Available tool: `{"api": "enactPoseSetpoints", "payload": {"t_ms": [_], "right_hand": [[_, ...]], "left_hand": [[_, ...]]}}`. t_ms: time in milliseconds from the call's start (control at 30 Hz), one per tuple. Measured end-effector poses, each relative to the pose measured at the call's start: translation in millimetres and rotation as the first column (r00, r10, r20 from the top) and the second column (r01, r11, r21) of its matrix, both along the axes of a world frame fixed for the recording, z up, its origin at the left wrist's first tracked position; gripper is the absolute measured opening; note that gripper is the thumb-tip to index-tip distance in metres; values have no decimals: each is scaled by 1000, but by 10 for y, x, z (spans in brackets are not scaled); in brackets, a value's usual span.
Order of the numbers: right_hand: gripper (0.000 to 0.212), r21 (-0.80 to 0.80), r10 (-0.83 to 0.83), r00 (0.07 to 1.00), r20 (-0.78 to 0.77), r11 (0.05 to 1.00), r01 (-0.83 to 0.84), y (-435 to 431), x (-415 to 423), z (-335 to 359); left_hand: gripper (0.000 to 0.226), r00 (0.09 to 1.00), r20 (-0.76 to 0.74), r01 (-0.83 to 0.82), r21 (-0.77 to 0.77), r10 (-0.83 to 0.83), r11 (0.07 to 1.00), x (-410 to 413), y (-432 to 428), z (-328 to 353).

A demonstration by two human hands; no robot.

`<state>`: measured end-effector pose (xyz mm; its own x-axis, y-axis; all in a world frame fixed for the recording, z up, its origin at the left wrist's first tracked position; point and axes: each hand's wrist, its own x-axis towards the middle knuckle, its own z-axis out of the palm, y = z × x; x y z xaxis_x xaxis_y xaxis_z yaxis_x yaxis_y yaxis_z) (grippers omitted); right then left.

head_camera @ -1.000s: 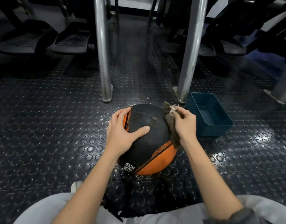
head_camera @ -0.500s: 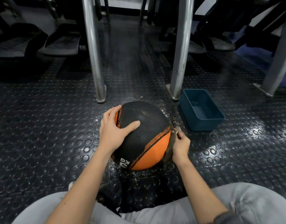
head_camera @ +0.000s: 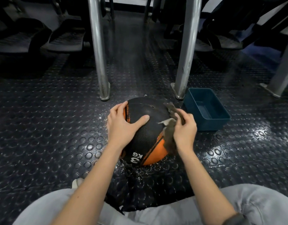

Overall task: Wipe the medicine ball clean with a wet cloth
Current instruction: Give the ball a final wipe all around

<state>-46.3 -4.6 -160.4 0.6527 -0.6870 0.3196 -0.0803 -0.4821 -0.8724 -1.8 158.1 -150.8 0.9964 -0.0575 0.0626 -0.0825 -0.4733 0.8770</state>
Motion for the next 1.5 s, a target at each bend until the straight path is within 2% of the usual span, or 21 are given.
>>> {"api": "enactPoseSetpoints", "payload": {"t_ms": [67,167,300,367,433,500,567,633,700,767,867,933,967,1033,1100,1167,1200,1267,1367,1433,1500], "right_hand": [[24,150,-20,998,-58,988,28,-118,19,-63],[22,160,-38,998,-42,986,44,-61,20,-41],[19,-82,38,994,104,996,-30,391,-112,68],[19,-259,91,979,183,965,-42,624,-243,-38],[20,-346,98,969,228,938,-13,690,-326,-231],[21,-226,-18,975,223,972,70,584,-360,-423],[19,73,-156,979,132,986,147,460,-388,-533],[22,366,-166,986,-17,917,161,387,-394,-579],[21,505,-176,984,-33,846,169,394,-375,-527],[22,427,-219,974,54,887,175,488,-326,-416],[23,44,-86,971,225,996,78,777,-250,-340],[19,-235,22,976,219,972,31,955,-260,-336],[19,-280,34,975,218,960,29,942,-275,-363],[18,-177,-52,964,262,979,101,766,-296,-377],[16,153,-189,970,150,974,166,477,-282,-426],[17,456,-173,985,-4,876,156,285,-249,-471],[16,495,-169,985,-31,854,162,254,-239,-475],[18,431,-192,981,-16,884,180,307,-213,-378],[21,86,-91,984,153,993,79,518,-148,-119],[15,-220,28,989,145,976,5,610,-96,30],[12,-261,65,992,111,965,-34,529,-25,123]], "left_hand": [[95,1000,9,2,9,-2,1000,16,-26,12],[87,1000,13,-24,12,24,1000,-10,-38,6],[83,997,16,-74,-2,74,997,32,-37,7],[84,997,-10,-82,17,82,996,86,-44,16],[85,996,-39,-79,16,79,997,132,-55,41],[86,996,-55,-67,-4,67,998,156,-64,50],[84,997,-57,-59,-19,58,998,180,-52,60],[83,996,-70,-57,-32,55,998,206,-28,58],[83,995,-76,-67,-49,63,997,221,-8,49],[84,993,-72,-94,-50,90,994,222,-9,49],[86,990,-64,-123,-2,123,992,235,-66,58],[87,991,-61,-116,29,118,993,246,-101,60],[88,992,-61,-109,35,111,993,244,-109,60],[87,993,-52,-106,28,108,994,246,-99,64],[87,993,-61,-98,11,99,995,235,-79,62],[86,994,-63,-94,0,94,996,215,-49,42],[86,994,-64,-94,-2,94,996,205,-35,37],[86,993,-61,-99,-6,98,995,189,-14,28],[86,995,-44,-89,-11,89,996,174,3,18],[85,998,-25,-61,14,61,998,153,-2,9],[85,999,-13,-35,32,36,999,124,-17,19]]}}
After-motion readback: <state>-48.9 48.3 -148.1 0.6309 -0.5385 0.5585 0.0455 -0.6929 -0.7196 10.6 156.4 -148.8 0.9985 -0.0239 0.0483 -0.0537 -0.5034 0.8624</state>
